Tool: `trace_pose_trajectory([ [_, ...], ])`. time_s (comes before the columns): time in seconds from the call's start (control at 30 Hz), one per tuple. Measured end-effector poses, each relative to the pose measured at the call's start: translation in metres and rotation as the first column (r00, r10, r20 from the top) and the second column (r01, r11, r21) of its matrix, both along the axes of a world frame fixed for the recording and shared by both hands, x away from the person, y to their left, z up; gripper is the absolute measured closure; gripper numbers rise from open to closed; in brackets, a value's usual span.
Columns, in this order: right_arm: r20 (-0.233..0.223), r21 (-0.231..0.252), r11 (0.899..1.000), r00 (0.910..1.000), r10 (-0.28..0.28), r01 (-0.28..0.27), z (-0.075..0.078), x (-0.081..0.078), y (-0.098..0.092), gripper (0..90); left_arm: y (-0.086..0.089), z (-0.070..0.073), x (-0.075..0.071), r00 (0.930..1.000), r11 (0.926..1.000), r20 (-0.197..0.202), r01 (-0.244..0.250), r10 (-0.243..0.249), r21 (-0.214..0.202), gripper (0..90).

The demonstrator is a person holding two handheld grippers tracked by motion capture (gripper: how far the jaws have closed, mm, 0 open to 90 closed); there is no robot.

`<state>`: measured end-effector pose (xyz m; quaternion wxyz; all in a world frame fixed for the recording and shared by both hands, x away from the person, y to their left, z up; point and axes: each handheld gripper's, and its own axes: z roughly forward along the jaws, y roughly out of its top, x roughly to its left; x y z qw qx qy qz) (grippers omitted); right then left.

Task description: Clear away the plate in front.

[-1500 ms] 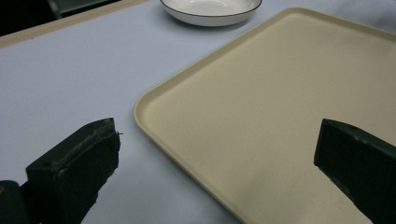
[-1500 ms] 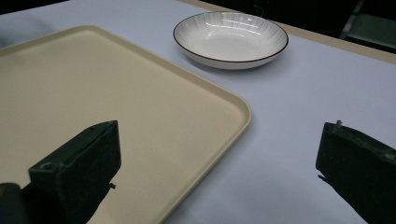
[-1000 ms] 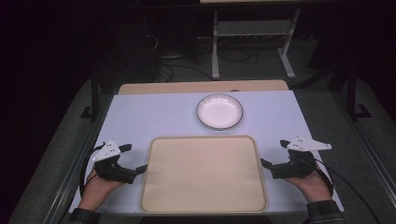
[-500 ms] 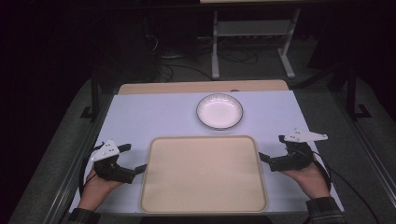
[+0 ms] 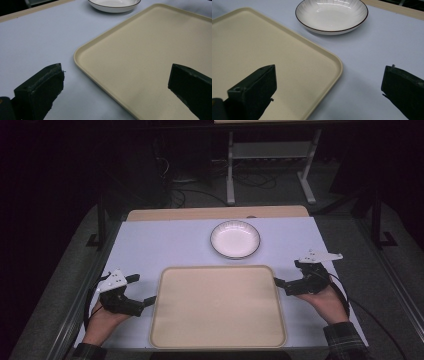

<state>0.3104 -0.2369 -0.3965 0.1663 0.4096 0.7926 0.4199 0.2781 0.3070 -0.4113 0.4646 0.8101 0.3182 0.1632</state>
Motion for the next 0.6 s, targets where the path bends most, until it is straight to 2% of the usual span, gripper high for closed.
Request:
trace_pose_trajectory([
  [0.6, -0.033, -0.015, 1.000, 0.9994, 0.012, -0.012, 0.006, 0.029, 0.009, 0.0, -0.001, -0.001, 0.000, 1.0000, 1.0000, -0.006, 0.002, -0.002, -0.003, 0.0],
])
